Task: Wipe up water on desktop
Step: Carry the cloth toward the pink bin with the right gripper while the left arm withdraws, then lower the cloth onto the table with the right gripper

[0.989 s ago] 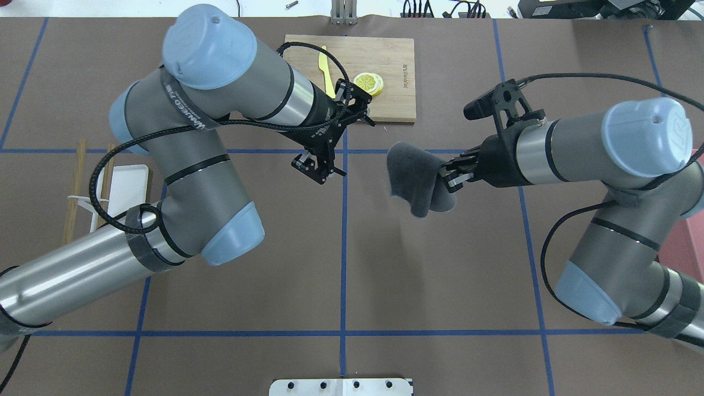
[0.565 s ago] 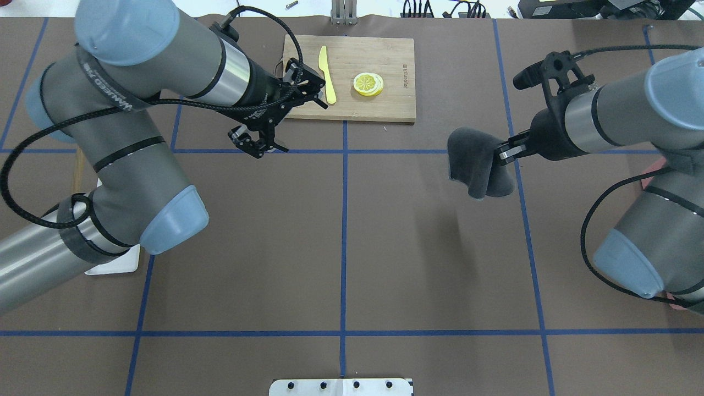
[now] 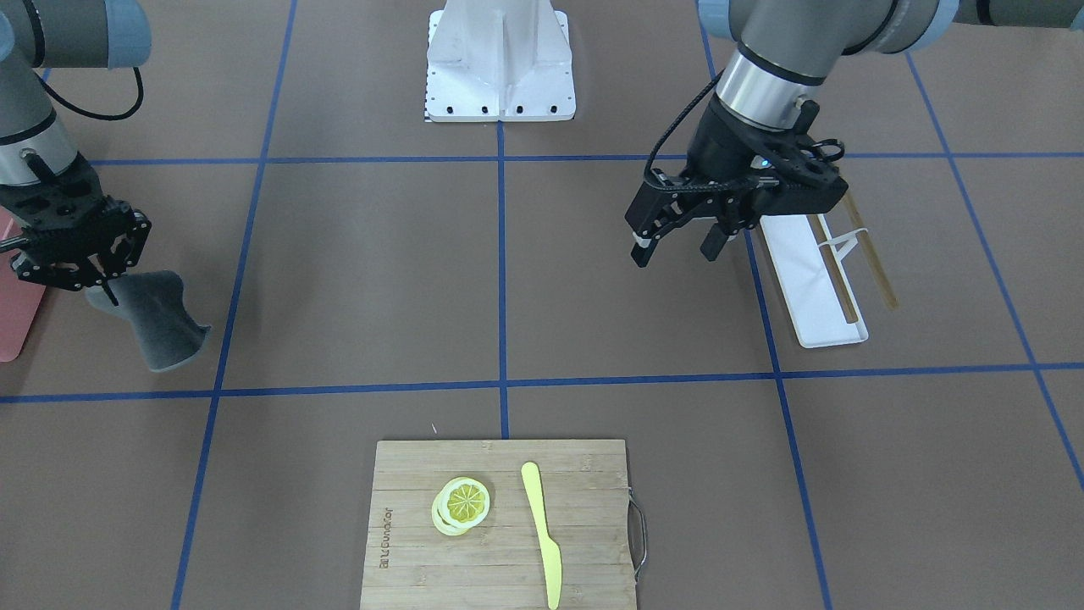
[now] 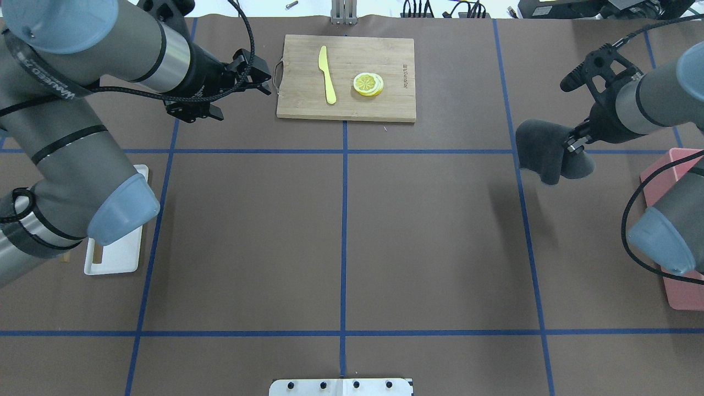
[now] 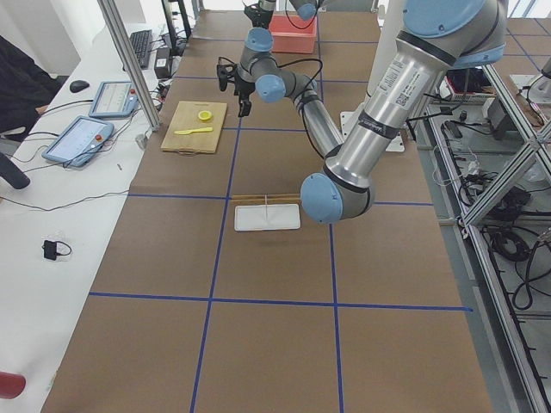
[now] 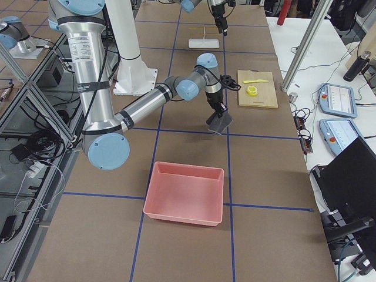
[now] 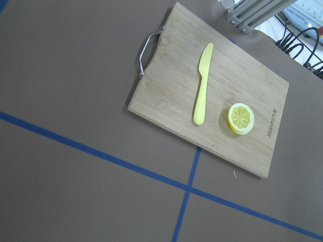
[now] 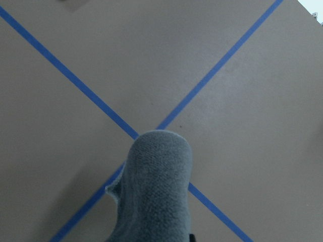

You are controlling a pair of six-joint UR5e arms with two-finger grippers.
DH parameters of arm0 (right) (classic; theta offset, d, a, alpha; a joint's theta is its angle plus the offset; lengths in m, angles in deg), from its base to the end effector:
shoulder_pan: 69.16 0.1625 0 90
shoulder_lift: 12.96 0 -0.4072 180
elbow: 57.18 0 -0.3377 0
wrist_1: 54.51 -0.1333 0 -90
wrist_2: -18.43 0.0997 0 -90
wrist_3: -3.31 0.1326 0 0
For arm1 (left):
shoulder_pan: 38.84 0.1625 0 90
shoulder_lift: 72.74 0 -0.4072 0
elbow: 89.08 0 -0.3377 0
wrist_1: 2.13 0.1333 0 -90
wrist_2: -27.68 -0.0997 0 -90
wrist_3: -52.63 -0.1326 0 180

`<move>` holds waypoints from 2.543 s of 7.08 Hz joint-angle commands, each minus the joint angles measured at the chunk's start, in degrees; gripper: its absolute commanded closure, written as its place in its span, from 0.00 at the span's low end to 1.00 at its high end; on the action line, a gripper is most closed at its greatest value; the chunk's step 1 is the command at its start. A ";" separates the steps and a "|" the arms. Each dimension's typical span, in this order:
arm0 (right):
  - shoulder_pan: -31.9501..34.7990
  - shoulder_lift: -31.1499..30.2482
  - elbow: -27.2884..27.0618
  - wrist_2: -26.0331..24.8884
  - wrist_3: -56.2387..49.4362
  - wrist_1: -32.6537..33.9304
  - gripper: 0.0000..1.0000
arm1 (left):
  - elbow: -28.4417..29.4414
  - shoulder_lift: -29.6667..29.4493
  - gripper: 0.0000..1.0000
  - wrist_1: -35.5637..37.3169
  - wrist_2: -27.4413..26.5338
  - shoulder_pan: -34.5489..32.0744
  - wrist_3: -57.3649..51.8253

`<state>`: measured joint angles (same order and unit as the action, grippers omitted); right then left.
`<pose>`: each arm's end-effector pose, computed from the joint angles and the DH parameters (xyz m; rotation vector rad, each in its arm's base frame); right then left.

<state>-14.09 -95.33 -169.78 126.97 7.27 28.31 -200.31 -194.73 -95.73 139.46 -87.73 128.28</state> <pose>-0.2124 -0.4633 0.4354 0.5148 -0.5181 -0.6223 0.3151 -0.4889 0.2213 0.2178 1.0210 -0.3591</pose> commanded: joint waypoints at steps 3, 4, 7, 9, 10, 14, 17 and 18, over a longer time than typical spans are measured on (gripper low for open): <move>-0.12 -0.77 7.12 -4.57 -9.75 -0.73 1.00 | -8.03 11.83 0.02 15.99 0.27 -11.53 -33.13; -5.18 -0.60 7.83 -5.79 -9.33 0.14 1.00 | -7.95 15.09 0.02 15.99 0.45 -16.80 -44.94; -8.75 -1.38 8.10 1.18 -8.36 0.33 1.00 | -6.37 17.40 0.02 15.82 2.30 -21.86 -56.23; -13.46 -5.32 2.78 7.29 1.52 -0.02 1.00 | -4.36 17.23 0.02 15.47 2.12 -22.99 -55.70; -17.85 -6.65 -0.13 8.25 7.93 -0.03 1.00 | -3.56 17.23 0.02 14.34 2.12 -24.05 -56.05; -30.19 -6.31 -9.04 7.48 33.17 -0.64 1.00 | -2.24 17.23 0.02 12.83 2.12 -24.41 -56.14; -22.50 -6.49 -1.95 8.26 23.87 -0.38 1.00 | -2.41 17.06 0.02 12.83 2.30 -24.15 -55.70; -18.20 -6.31 1.04 8.53 18.68 -0.38 1.00 | -2.41 16.88 0.02 12.83 2.30 -24.06 -55.61</move>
<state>-37.28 -101.76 -172.36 135.19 32.03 27.86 -202.68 -177.69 -82.90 141.72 -111.88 72.57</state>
